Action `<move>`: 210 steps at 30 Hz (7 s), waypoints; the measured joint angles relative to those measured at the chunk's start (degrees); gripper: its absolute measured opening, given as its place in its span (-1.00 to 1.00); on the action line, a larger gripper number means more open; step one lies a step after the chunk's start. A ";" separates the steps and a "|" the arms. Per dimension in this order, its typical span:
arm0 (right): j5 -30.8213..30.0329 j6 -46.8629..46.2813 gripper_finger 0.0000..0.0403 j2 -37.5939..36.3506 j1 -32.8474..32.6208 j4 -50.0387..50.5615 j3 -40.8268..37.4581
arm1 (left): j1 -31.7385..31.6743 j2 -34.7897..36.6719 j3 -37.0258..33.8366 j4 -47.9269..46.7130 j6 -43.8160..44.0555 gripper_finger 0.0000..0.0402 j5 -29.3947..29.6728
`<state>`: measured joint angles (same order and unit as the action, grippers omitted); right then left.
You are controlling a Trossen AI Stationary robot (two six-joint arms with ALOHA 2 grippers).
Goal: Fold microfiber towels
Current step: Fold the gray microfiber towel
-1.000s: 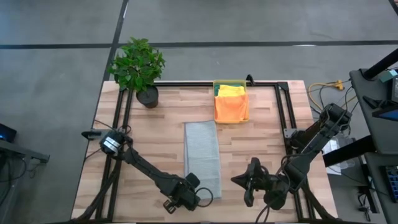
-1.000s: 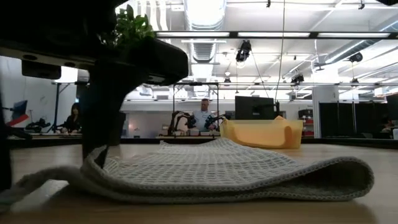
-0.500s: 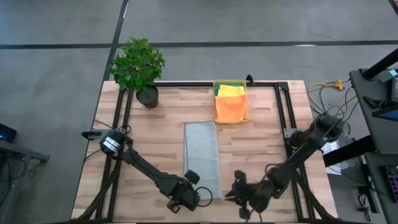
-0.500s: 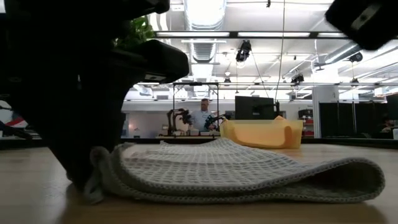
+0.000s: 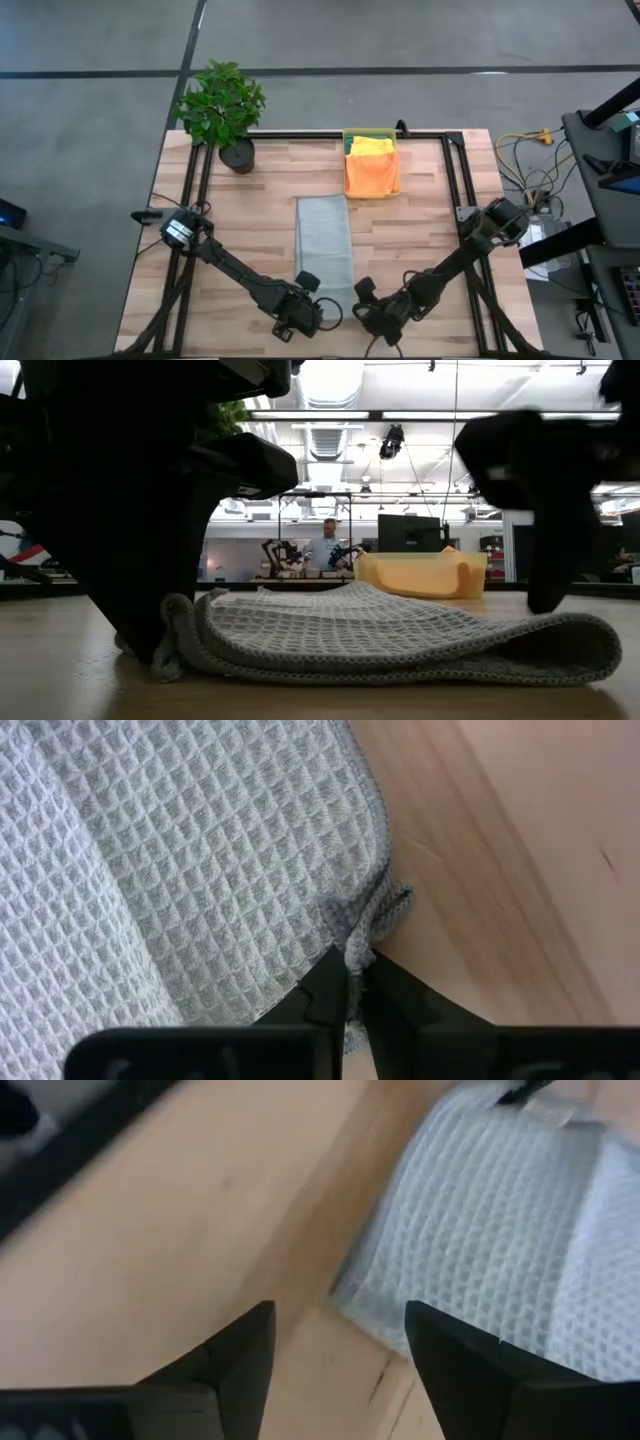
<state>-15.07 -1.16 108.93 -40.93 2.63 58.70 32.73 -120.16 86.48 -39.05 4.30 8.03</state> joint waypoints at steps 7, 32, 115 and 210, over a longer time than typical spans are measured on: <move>0.15 6.99 -0.06 4.01 1.45 -0.65 1.90 | 0.00 0.04 -0.01 0.17 4.34 -0.95 -0.02; 12.74 -10.38 -0.95 -7.16 2.10 1.88 3.93 | 5.35 10.21 -4.03 7.56 4.94 -1.00 -4.70; 5.11 -9.61 -0.41 -14.70 43.45 21.08 2.74 | -26.93 28.63 -28.75 5.22 14.18 -0.26 18.90; 17.98 -11.47 -0.95 -4.70 18.81 22.09 10.73 | -1.17 26.25 -24.17 12.07 14.45 -1.00 11.28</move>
<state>2.91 -12.63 104.23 -22.12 24.72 69.43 31.56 -93.91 62.30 -26.98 18.75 19.31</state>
